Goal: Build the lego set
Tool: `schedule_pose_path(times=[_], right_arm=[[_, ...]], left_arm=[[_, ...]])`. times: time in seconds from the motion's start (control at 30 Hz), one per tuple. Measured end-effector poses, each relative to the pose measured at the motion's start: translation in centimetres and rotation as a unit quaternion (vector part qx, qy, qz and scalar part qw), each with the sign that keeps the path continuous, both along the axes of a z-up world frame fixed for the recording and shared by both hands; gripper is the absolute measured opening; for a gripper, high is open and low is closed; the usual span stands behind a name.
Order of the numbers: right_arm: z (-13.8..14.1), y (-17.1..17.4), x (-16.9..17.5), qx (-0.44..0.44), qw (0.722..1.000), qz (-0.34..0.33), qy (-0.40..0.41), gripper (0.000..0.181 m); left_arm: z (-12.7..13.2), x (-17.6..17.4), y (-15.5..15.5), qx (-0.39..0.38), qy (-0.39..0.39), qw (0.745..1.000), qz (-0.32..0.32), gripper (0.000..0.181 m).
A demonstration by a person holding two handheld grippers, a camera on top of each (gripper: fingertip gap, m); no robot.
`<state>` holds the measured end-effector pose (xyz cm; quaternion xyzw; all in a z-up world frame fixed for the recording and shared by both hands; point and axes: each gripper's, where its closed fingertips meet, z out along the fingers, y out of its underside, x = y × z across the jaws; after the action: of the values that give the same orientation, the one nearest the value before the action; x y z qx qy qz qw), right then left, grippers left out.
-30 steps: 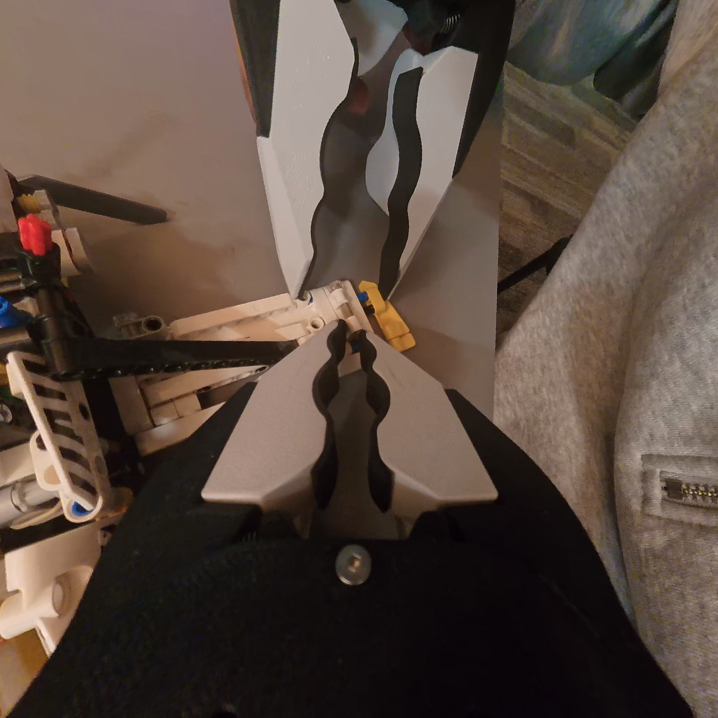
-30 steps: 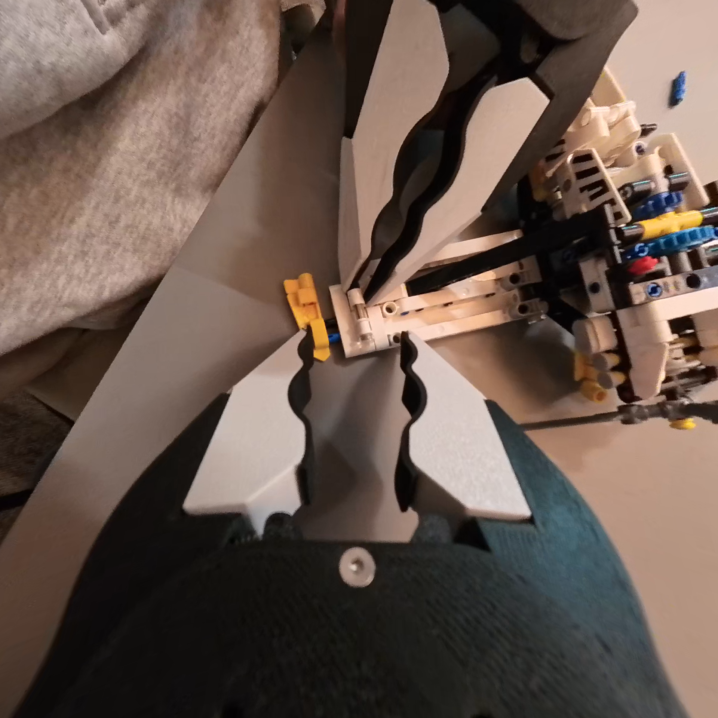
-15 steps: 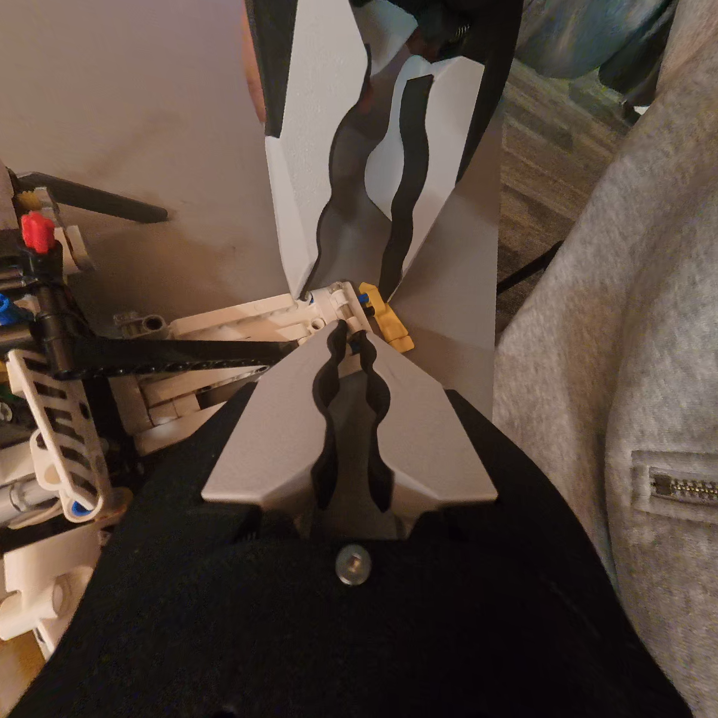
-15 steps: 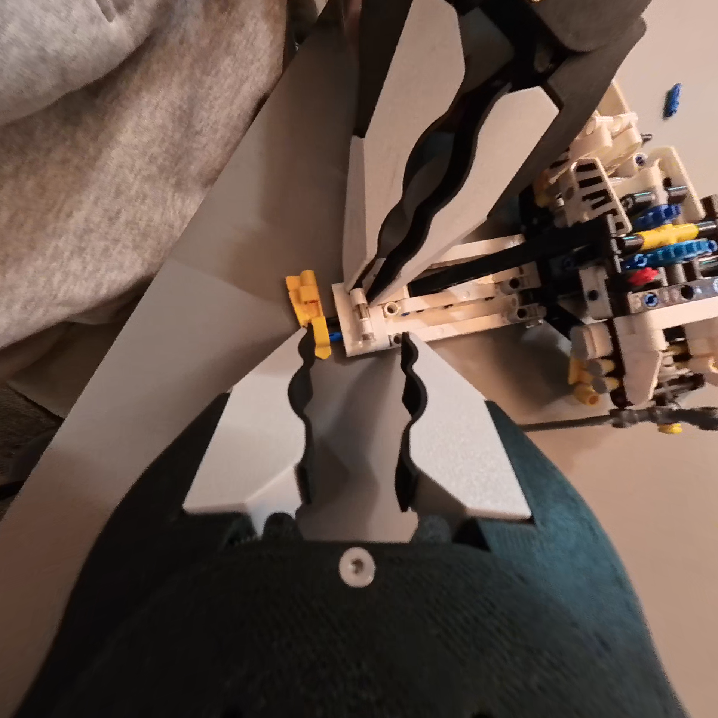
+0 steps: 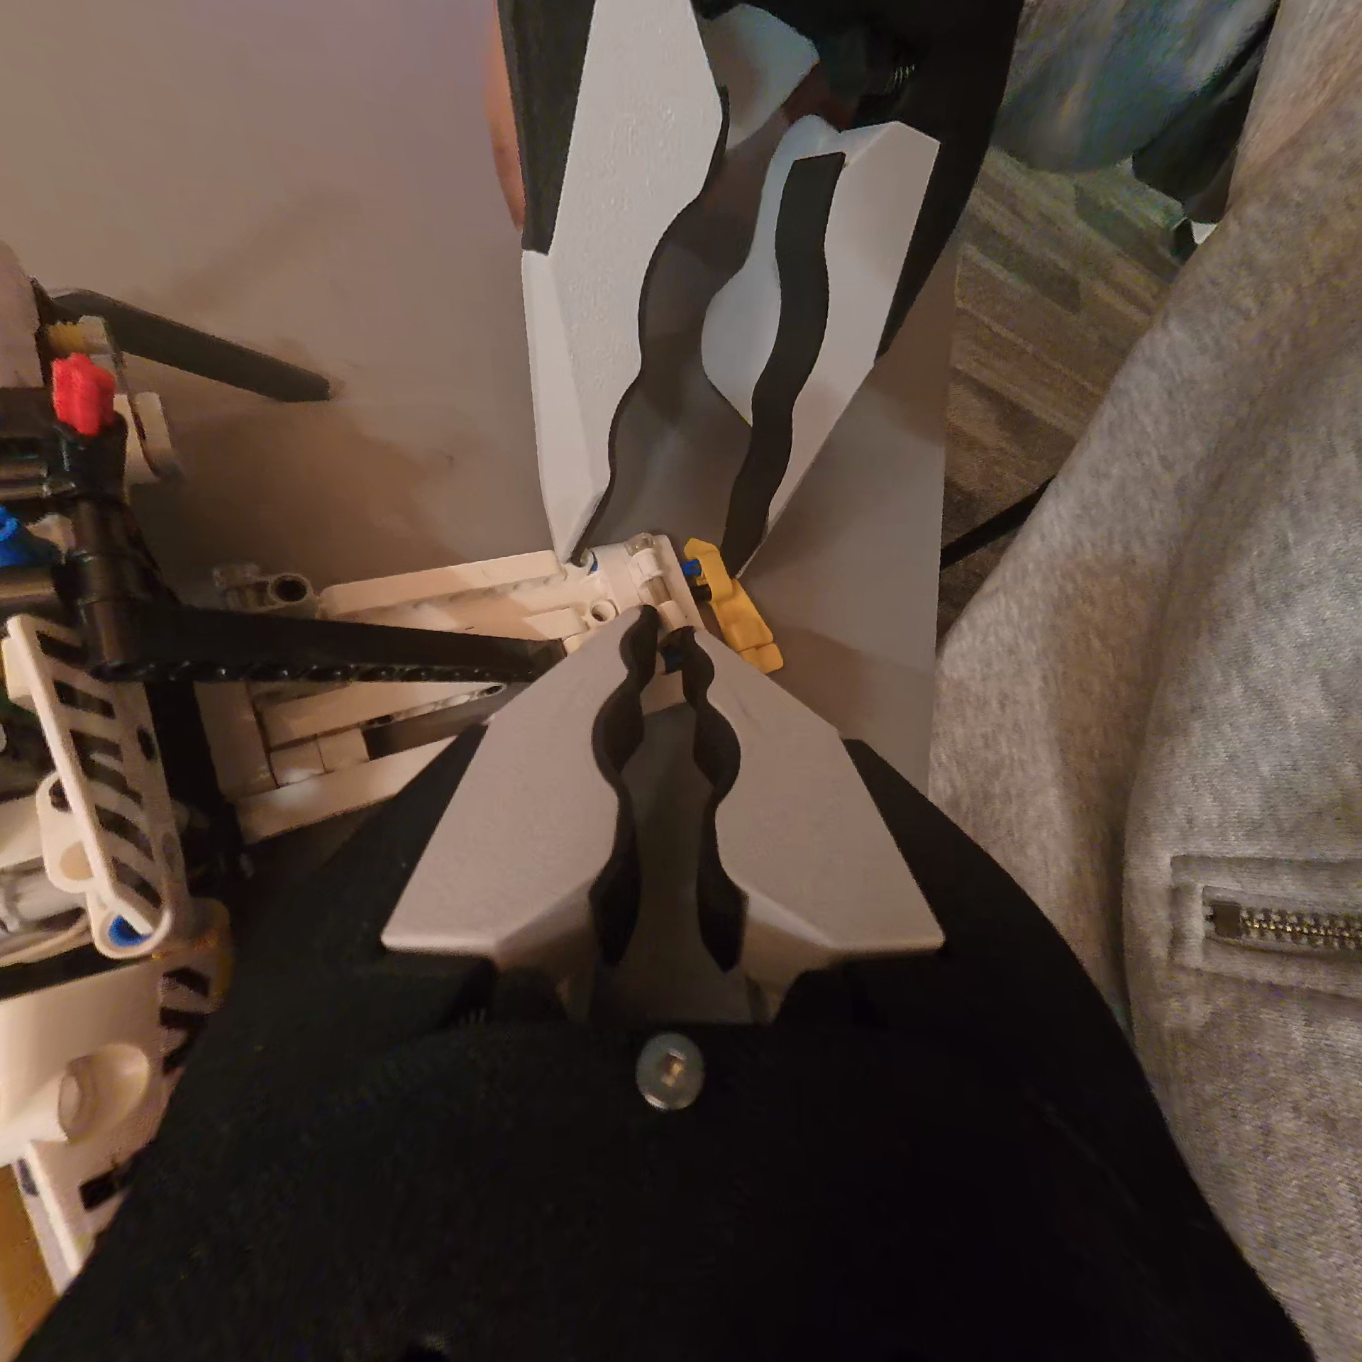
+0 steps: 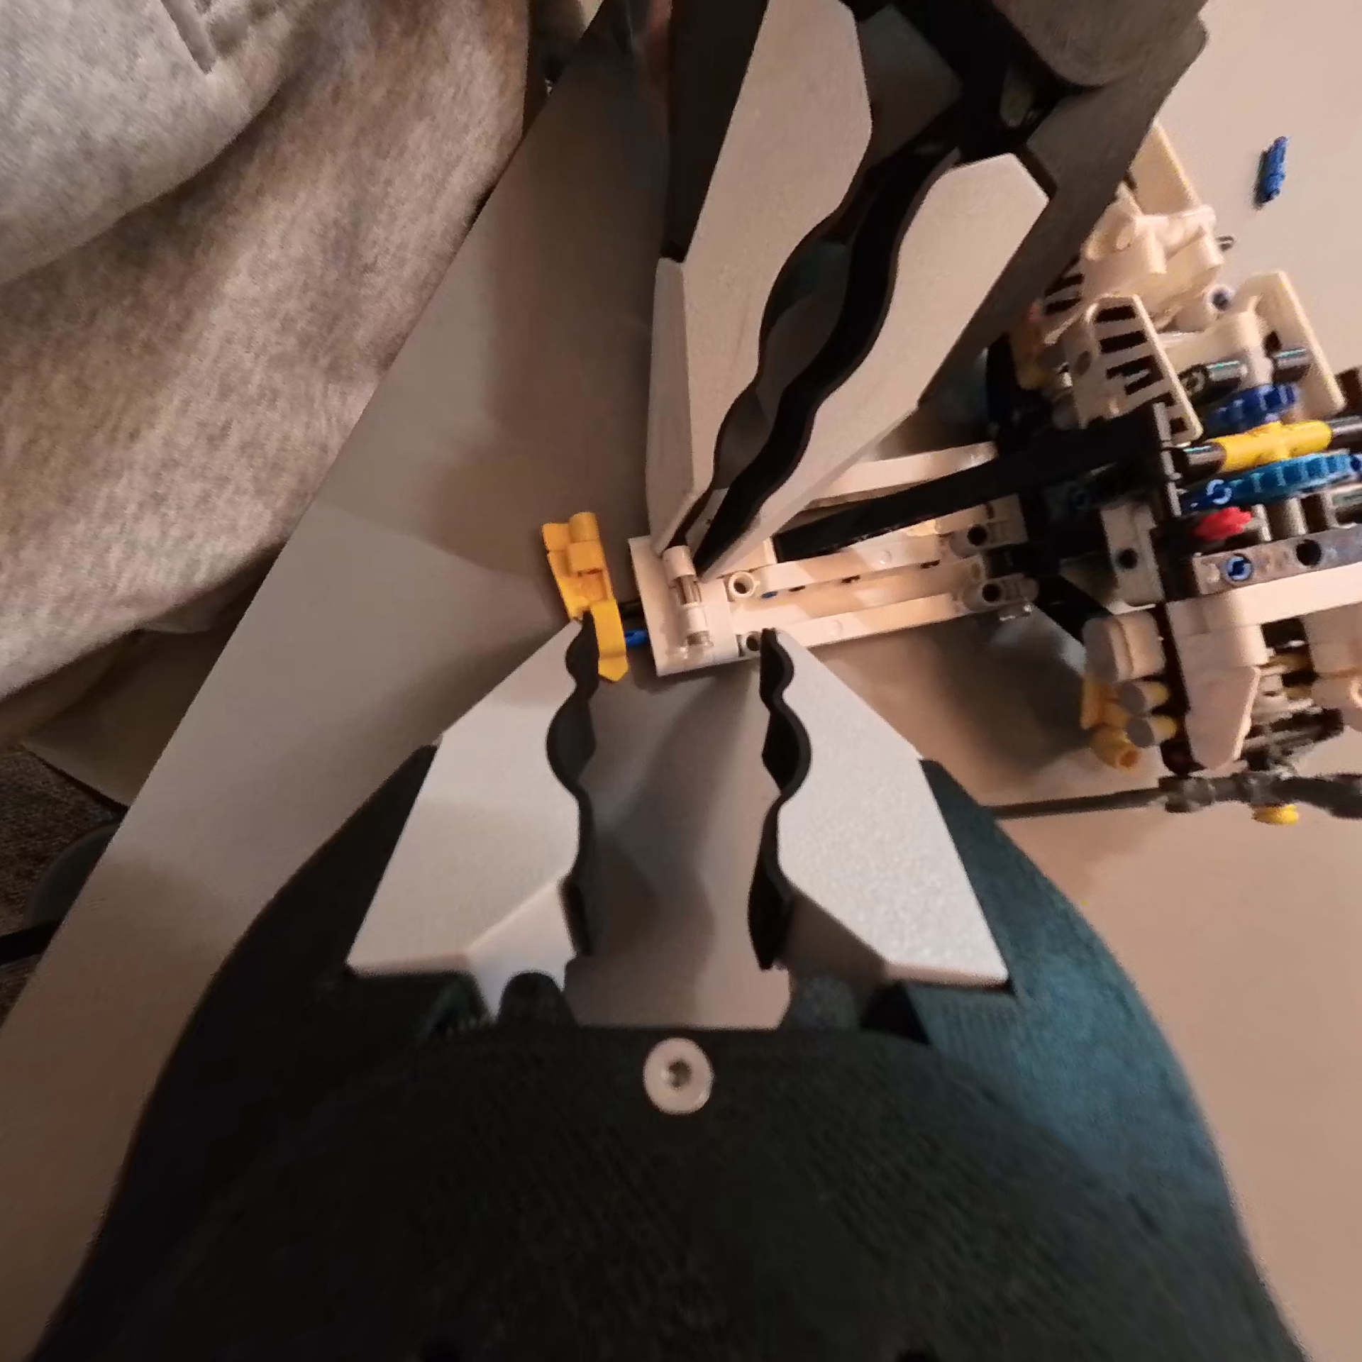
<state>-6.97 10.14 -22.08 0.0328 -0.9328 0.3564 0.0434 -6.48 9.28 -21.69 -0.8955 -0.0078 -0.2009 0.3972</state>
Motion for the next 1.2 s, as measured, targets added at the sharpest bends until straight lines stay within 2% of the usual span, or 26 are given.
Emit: schedule_pose_path(times=[0.17, 0.3, 0.4, 0.47, 0.53, 0.57, 0.7, 0.93, 1.07, 1.2], right_arm=[[0.1, -0.7, 0.2, -0.012, 0.999, -0.035, -0.020, 0.043], [0.1, -2.0, 0.5, -0.022, 0.996, -0.080, -0.022, 0.042], [0.0, -2.9, 1.0, -0.022, 0.994, -0.108, -0.004, 0.043], [0.0, -3.3, 1.1, -0.017, 0.992, -0.126, 0.009, 0.044], [0.1, -3.6, 1.5, -0.019, 0.991, -0.134, 0.018, 0.030], [0.1, -3.8, 1.5, -0.021, 0.990, -0.139, 0.032, 0.030], [0.0, -4.2, 1.6, -0.023, 0.986, -0.157, 0.043, 0.030], [0.0, -4.4, 1.5, -0.024, 0.984, -0.173, 0.033, 0.030], [-0.1, -4.5, 1.4, -0.022, 0.984, -0.175, 0.027, 0.031], [0.0, -4.6, 1.0, -0.010, 0.985, -0.167, 0.045, 0.039]], left_arm=[[0.0, 0.2, -0.7, 0.000, 0.000, 1.000, -0.005, 0.005], [0.2, 0.6, -2.0, -0.006, -0.068, 0.998, -0.008, 0.005], [0.3, 0.9, -3.0, -0.005, -0.081, 0.997, -0.015, 0.006], [0.7, 1.2, -3.3, 0.010, -0.063, 0.998, -0.016, 0.020], [0.9, 0.9, -3.5, 0.025, -0.016, 1.000, 0.001, 0.035], [0.9, 0.7, -3.6, 0.030, 0.012, 0.999, 0.012, 0.043], [0.5, 1.2, -4.1, 0.026, 0.073, 0.997, 0.009, 0.043], [0.2, 1.1, -4.5, 0.010, 0.128, 0.992, 0.009, 0.044], [0.1, 1.4, -4.5, 0.011, 0.136, 0.991, 0.011, 0.042], [-0.1, 1.4, -4.4, 0.015, 0.152, 0.988, 0.012, 0.034]])
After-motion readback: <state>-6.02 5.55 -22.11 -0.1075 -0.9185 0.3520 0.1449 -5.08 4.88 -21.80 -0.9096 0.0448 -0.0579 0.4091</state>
